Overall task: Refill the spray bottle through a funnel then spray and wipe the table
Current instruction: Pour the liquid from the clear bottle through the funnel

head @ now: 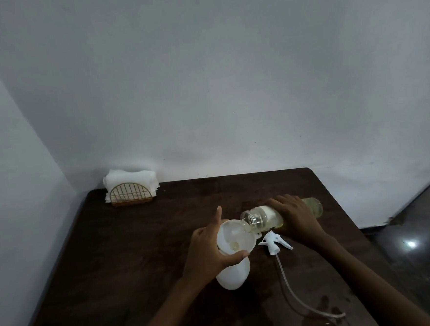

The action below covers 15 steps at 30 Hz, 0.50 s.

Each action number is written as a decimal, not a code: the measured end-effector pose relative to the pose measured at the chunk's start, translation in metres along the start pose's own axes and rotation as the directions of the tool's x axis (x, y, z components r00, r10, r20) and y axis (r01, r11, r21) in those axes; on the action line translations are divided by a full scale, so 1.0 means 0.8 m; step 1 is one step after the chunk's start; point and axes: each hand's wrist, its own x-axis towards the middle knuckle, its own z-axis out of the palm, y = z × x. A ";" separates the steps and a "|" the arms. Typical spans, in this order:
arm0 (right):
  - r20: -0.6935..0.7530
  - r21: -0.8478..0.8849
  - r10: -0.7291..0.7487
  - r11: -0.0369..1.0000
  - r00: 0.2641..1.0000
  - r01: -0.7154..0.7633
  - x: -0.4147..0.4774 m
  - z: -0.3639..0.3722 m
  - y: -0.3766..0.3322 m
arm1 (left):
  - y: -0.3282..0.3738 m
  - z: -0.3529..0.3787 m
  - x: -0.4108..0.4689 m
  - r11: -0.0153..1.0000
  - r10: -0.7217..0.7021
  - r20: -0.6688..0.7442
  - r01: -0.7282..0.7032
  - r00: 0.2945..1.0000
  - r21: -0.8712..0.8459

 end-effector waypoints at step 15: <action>0.038 -0.009 0.028 1.000 0.999 -0.028 0.004 0.000 0.003 | 0.003 -0.002 -0.002 1.000 -0.014 -0.001 0.014 1.000 0.020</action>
